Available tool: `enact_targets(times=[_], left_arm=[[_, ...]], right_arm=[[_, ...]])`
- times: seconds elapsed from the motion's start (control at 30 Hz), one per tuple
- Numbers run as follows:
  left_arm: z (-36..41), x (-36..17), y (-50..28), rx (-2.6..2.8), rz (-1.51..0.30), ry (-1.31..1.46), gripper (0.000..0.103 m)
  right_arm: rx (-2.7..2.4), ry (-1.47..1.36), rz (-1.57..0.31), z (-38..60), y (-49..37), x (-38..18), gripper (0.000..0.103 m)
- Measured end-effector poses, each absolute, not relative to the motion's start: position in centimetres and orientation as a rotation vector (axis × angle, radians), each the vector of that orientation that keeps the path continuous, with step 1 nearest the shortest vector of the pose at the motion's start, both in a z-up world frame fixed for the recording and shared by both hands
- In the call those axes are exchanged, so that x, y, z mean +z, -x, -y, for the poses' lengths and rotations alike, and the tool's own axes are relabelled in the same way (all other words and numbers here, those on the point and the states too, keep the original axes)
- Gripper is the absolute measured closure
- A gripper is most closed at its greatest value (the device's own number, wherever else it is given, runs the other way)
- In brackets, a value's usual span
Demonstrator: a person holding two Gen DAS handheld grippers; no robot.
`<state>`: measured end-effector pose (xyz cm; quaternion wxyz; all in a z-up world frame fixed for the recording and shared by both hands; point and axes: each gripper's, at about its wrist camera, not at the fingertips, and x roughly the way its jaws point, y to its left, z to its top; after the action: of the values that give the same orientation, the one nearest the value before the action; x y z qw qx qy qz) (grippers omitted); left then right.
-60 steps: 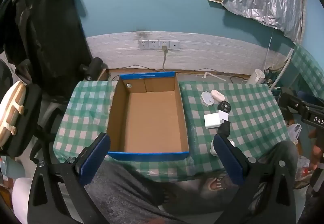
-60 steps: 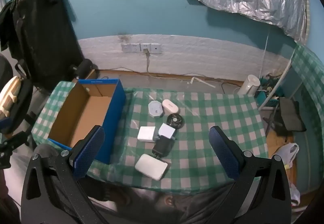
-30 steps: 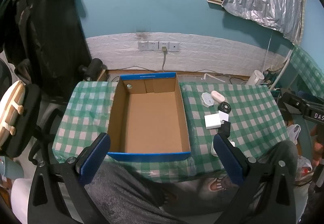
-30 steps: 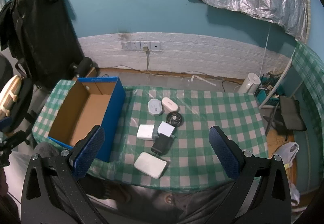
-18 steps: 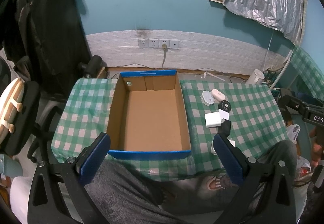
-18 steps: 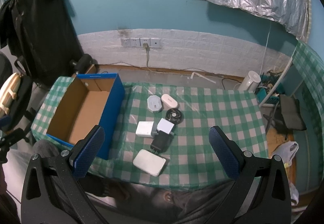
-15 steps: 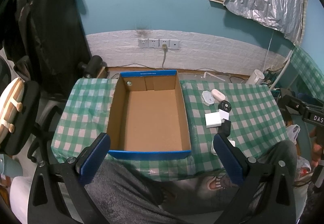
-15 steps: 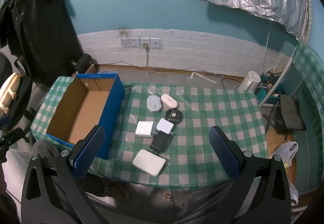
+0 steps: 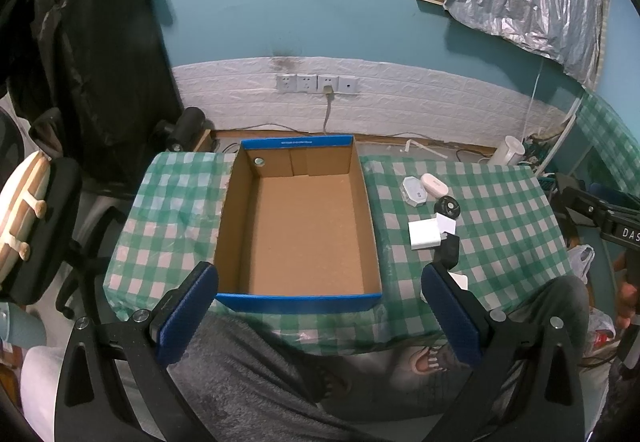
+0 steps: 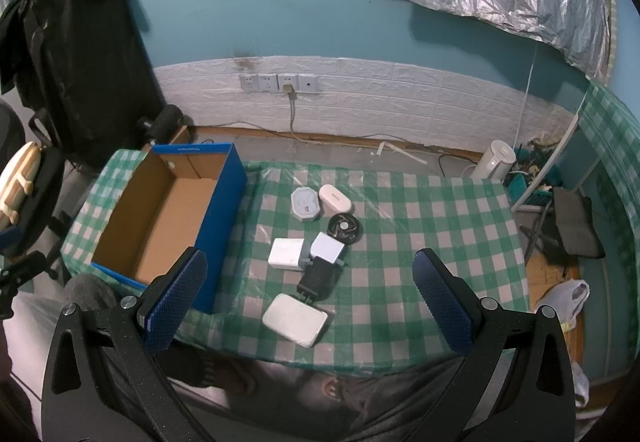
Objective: Organize rigid objects
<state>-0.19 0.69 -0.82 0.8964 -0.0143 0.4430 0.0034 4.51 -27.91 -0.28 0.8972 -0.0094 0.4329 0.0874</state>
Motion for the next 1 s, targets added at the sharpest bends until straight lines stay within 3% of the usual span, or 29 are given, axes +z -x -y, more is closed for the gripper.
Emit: enact_targets(times=[1.0], left_arm=[[-1.14, -1.22, 0.84, 0.015, -0.927, 0.034, 0.001]], right_arm=[[0.197, 0.031, -0.898, 27.29, -4.21, -0.72, 0.002]])
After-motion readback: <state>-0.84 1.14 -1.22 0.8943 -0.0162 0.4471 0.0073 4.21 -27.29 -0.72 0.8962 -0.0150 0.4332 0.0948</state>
